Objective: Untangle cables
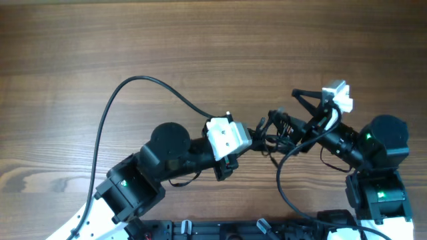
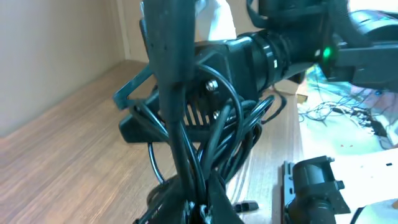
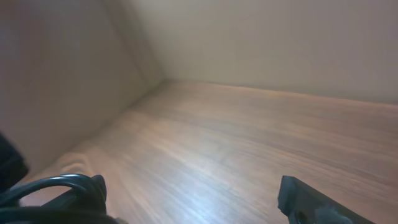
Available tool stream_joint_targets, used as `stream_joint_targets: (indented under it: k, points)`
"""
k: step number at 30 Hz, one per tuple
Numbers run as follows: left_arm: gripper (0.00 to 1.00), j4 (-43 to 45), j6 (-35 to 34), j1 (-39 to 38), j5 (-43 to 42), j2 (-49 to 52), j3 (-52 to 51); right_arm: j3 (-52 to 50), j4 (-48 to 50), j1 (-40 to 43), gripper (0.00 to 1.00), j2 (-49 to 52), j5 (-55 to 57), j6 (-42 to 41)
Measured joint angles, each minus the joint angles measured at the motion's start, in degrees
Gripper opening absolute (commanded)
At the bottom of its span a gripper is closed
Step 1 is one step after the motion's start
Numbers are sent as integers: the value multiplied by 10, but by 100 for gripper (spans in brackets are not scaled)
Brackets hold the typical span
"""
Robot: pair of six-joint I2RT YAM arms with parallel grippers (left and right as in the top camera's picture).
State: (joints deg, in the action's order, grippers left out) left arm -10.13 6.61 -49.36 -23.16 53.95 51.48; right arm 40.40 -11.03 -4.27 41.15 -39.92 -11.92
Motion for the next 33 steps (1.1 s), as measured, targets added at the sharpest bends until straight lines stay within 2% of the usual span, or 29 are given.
stream_joint_targets:
  k: [4,10,14,19,24,28,33]
  points:
    - [4,-14,0,0,26,2,0,0,-6,-4,91,0,66,0]
    - [4,-47,0,-5,82,-10,1,0,-17,-6,100,2,98,0]
    - [4,-57,-5,-12,112,-27,1,0,-14,2,100,9,38,28]
    - [4,-42,-15,-13,148,-38,1,0,-14,19,100,14,-94,91]
    - [4,-29,-30,-13,211,-40,1,0,-5,19,100,14,-218,108]
    - [4,-34,-35,-13,231,-40,1,0,9,19,100,14,-244,108]
    - [4,-38,-39,-13,240,-41,1,0,48,19,100,14,-221,110]
